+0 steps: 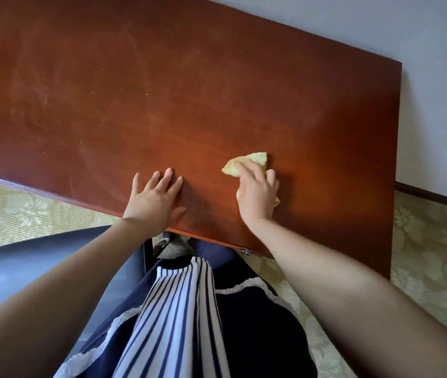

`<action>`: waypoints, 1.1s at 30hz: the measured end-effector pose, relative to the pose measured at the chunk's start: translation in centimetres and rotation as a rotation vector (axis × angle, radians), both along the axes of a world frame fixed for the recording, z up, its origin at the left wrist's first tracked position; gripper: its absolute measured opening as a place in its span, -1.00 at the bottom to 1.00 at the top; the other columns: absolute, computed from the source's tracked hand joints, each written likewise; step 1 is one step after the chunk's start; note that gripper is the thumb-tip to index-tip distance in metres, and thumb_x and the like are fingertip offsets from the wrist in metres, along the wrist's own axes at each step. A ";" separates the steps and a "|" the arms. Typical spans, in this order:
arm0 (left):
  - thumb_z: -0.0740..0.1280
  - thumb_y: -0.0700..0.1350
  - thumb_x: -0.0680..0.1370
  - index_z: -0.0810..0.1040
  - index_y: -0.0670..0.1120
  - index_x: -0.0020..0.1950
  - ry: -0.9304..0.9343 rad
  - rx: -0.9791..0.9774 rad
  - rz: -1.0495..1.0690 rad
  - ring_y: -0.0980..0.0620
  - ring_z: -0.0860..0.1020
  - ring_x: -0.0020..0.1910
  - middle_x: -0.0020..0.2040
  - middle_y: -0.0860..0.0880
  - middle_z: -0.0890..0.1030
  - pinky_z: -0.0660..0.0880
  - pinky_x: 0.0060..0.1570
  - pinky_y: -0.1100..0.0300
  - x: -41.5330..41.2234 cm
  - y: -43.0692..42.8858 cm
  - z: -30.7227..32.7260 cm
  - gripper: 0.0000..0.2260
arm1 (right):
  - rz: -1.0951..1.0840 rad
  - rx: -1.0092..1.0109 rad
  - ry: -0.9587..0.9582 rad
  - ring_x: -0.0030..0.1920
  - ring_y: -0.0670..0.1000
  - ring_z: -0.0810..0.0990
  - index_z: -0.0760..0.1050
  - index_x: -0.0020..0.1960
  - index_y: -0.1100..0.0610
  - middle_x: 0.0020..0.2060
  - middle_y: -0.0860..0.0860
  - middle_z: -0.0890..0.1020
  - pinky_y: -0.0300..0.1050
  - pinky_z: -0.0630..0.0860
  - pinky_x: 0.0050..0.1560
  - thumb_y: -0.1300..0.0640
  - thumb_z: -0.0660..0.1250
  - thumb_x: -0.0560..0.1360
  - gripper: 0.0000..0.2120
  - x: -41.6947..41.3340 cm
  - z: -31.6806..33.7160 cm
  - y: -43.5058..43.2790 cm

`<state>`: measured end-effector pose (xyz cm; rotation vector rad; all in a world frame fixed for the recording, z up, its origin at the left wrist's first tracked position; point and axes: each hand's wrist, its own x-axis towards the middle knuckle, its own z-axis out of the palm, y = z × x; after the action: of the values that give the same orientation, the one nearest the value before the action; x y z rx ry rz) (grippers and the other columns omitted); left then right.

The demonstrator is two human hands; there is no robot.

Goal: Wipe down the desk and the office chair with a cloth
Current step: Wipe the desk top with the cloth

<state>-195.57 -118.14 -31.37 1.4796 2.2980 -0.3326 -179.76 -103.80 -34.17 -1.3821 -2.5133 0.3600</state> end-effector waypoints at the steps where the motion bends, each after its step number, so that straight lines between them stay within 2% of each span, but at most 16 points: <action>1: 0.07 0.20 0.60 0.00 0.03 0.56 0.023 0.003 -0.013 -0.06 0.04 0.53 0.57 -0.03 0.01 -0.16 0.43 -0.21 0.0 0.1 0.1 -0.42 | 0.094 0.036 0.037 -0.11 0.17 0.48 0.60 0.16 -0.03 0.18 -0.08 0.59 -0.01 0.39 -0.10 0.33 0.34 0.42 -0.60 0.3 0.0 -0.6; 4: 0.07 0.20 0.61 0.15 0.01 0.51 0.101 0.039 -0.048 -0.09 0.24 0.46 0.51 -0.04 0.20 -0.17 0.43 -0.21 0.0 1.1 0.8 -0.48 | 0.473 0.190 0.105 -0.24 0.13 0.51 0.65 0.07 0.02 0.09 -0.07 0.64 -0.04 0.48 -0.22 0.38 0.43 0.34 -0.61 2.3 -0.1 -1.1; 6: 0.09 0.22 0.59 0.27 0.02 0.44 0.132 0.055 -0.051 -0.10 0.40 0.33 0.41 -0.03 0.36 -0.16 0.43 -0.21 -0.1 2.0 1.4 -0.51 | 0.728 0.214 0.104 -0.21 0.07 0.49 0.65 0.09 0.01 0.11 -0.07 0.63 -0.04 0.50 -0.22 0.42 0.43 0.33 -0.56 4.0 -0.3 -0.7; 8: 0.13 0.27 0.55 0.30 0.04 0.41 0.153 0.032 -0.055 -0.10 0.46 0.25 0.32 -0.01 0.42 -0.15 0.43 -0.22 -0.3 2.7 1.9 -0.50 | 0.946 0.182 0.073 -0.15 0.04 0.51 0.61 0.16 0.01 0.17 -0.05 0.61 -0.05 0.52 -0.17 0.45 0.42 0.32 -0.49 6.0 -0.3 0.2; 10: 0.18 0.31 0.51 0.27 0.05 0.42 0.160 0.016 -0.060 -0.09 0.45 0.25 0.31 -0.02 0.39 -0.13 0.42 -0.24 -0.5 3.2 2.0 -0.44 | 1.106 0.159 0.007 -0.09 0.03 0.54 0.55 0.24 0.01 0.24 -0.04 0.56 -0.06 0.53 -0.11 0.46 0.42 0.30 -0.40 7.9 0.1 1.7; 13: 0.23 0.37 0.43 0.15 0.05 0.48 0.143 0.028 -0.051 -0.08 0.36 0.31 0.35 -0.04 0.30 -0.06 0.42 -0.27 -0.9 3.9 2.0 -0.27 | 1.239 0.123 -0.083 0.01 0.02 0.56 0.49 0.31 -0.01 0.31 -0.07 0.49 -0.07 0.52 -0.02 0.40 0.46 0.35 -0.39 10.1 1.0 4.5; 16: 0.24 0.41 0.39 -0.01 0.05 0.54 0.114 0.005 -0.043 -0.10 0.10 0.47 0.49 -0.08 0.09 0.00 0.40 -0.28 -1.2 4.4 1.8 -0.14 | 1.310 0.114 -0.164 -0.01 0.04 0.59 0.51 0.29 -0.01 0.27 -0.08 0.53 -0.05 0.55 -0.04 0.40 0.53 0.24 -0.32 10.7 2.2 7.9; 20: 0.28 0.41 0.36 -0.22 0.06 0.55 0.060 -0.042 -0.001 -0.18 -0.17 0.53 0.55 -0.11 -0.24 -0.03 0.40 -0.29 -2.1 5.4 1.4 -0.01 | 1.286 0.132 -0.242 -0.08 0.07 0.61 0.56 0.24 0.01 0.20 -0.06 0.58 -0.03 0.58 -0.10 0.45 0.54 0.18 -0.31 9.2 3.2 12.2; 25: 0.28 0.40 0.36 -0.36 0.07 0.51 0.000 -0.138 0.013 -0.22 -0.25 0.51 0.53 -0.15 -0.33 -0.09 0.39 -0.32 -2.7 5.8 1.1 0.04 | 1.250 0.133 -0.310 -0.05 0.13 0.60 0.55 0.25 0.08 0.22 0.03 0.57 0.02 0.59 -0.08 0.52 0.49 0.19 -0.30 4.7 3.8 16.8; 27: 0.28 0.40 0.37 -0.38 0.07 0.51 -0.009 -0.152 0.016 -0.22 -0.24 0.51 0.53 -0.15 -0.33 -0.10 0.40 -0.31 -2.7 6.0 0.9 0.04 | 1.081 0.079 -0.311 -0.02 0.17 0.55 0.54 0.27 0.10 0.24 0.06 0.55 0.10 0.57 -0.02 0.54 0.43 0.25 -0.34 2.1 3.8 18.5; 29: 0.28 0.39 0.37 -0.38 0.06 0.51 -0.012 -0.152 0.016 -0.23 -0.24 0.51 0.52 -0.16 -0.33 -0.10 0.40 -0.31 -2.6 6.1 0.9 0.04 | 0.835 0.000 -0.313 0.08 0.15 0.46 0.48 0.32 0.06 0.31 0.03 0.49 0.12 0.51 0.08 0.51 0.33 0.39 -0.41 -0.9 3.7 20.0; 33: 0.29 0.39 0.37 -0.38 0.06 0.51 -0.003 -0.140 0.018 -0.24 -0.23 0.51 0.53 -0.17 -0.32 -0.09 0.40 -0.29 -2.7 6.1 0.7 0.04 | 0.523 -0.064 -0.321 0.22 0.09 0.35 0.38 0.40 -0.05 0.39 -0.04 0.40 0.02 0.42 0.18 0.35 0.18 0.57 -0.52 -6.8 3.3 22.5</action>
<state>-198.25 -112.01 -30.69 1.3889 2.2352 -0.4754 -186.61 -81.27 -30.90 -0.8301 -3.1446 0.3343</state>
